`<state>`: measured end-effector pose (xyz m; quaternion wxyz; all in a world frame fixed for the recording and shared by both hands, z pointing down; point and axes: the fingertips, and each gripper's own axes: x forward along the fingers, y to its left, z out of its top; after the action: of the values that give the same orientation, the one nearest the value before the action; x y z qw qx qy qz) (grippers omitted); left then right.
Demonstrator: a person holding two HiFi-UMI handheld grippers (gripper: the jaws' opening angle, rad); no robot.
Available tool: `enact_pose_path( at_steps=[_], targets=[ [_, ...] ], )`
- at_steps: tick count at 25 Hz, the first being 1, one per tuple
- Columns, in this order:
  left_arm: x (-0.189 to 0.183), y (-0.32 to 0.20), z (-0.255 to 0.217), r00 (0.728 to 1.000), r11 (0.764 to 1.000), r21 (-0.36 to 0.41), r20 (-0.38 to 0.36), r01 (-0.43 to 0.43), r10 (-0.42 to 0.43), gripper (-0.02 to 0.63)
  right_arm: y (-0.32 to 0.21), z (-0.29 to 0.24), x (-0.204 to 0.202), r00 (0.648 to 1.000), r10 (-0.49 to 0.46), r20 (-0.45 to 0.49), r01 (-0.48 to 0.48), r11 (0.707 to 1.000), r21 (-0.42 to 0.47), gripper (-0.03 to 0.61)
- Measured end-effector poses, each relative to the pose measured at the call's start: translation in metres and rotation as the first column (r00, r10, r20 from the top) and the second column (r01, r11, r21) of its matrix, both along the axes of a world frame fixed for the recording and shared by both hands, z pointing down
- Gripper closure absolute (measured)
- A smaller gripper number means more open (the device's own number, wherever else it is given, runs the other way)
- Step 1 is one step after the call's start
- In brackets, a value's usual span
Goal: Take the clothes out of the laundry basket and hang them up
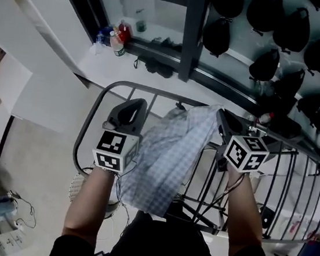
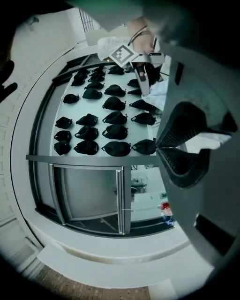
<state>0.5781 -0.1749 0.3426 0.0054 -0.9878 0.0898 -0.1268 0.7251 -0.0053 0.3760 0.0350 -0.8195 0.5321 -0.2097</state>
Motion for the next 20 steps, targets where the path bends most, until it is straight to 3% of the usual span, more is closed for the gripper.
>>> enact_pose_path(
  at_steps=[11, 20],
  targets=[
    [0.011, 0.021, 0.04, 0.999, 0.998, -0.067, 0.046, -0.019, 0.023, 0.607, 0.006, 0.049, -0.008, 1.0, -0.029, 0.005, 0.029, 0.992, -0.12, 0.551],
    [0.0, 0.041, 0.055, 0.996, 0.993, -0.113, 0.073, -0.035, 0.043, 0.606, 0.016, 0.065, -0.015, 0.999, -0.035, 0.021, 0.038, 0.979, -0.202, 0.391]
  ],
)
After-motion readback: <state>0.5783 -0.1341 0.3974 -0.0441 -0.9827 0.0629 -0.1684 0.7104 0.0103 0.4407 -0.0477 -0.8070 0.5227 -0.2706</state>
